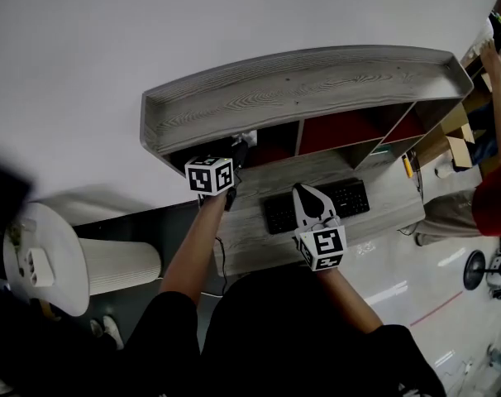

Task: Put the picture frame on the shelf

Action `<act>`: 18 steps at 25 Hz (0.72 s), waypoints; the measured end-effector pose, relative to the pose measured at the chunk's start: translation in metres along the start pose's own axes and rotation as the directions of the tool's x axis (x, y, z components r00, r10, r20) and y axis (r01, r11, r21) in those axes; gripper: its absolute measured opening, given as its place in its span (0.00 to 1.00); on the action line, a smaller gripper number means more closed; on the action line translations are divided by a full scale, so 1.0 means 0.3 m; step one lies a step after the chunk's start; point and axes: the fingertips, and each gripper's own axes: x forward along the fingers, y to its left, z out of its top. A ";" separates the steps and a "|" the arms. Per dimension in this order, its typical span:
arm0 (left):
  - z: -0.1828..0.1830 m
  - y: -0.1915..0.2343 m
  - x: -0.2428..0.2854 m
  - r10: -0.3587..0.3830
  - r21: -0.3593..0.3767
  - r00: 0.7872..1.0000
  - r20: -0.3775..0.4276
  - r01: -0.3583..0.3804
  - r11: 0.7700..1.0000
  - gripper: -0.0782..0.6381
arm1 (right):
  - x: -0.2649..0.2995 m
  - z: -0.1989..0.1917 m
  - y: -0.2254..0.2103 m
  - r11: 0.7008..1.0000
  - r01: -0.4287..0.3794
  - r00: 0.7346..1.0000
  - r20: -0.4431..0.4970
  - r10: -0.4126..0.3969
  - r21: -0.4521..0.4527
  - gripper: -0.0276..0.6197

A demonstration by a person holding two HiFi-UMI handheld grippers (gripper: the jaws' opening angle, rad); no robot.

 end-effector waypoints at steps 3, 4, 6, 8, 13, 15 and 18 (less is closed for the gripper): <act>0.000 0.025 0.005 0.065 0.020 0.998 0.006 -0.065 0.998 0.31 | -0.006 -0.004 0.004 1.000 0.002 1.000 -0.002 -0.002 0.002 0.06; 0.000 0.037 0.006 0.088 0.024 0.996 0.010 -0.088 0.996 0.33 | -0.007 -0.004 0.005 1.000 0.002 1.000 -0.002 -0.002 0.002 0.06; 0.002 0.059 0.010 0.122 0.031 0.992 0.019 -0.123 0.992 0.38 | -0.008 -0.005 0.007 1.000 0.003 1.000 -0.002 -0.003 0.002 0.06; 0.006 0.069 0.015 0.141 0.038 0.990 0.021 -0.142 0.989 0.40 | -0.010 -0.006 0.007 1.000 0.004 1.000 -0.004 -0.004 0.004 0.06; 0.004 0.083 0.034 0.207 0.041 0.978 0.019 -0.208 0.977 0.43 | -0.007 -0.014 0.003 1.000 0.005 1.000 -0.007 -0.005 0.017 0.06; 0.006 0.085 0.043 0.240 0.053 0.970 0.027 -0.241 0.969 0.44 | -0.005 -0.013 0.002 1.000 0.004 1.000 -0.007 -0.004 0.021 0.06; 0.008 0.095 0.046 0.282 0.057 0.959 0.024 -0.282 0.958 0.46 | -0.002 -0.009 0.008 1.000 -0.001 1.000 -0.003 0.001 0.026 0.06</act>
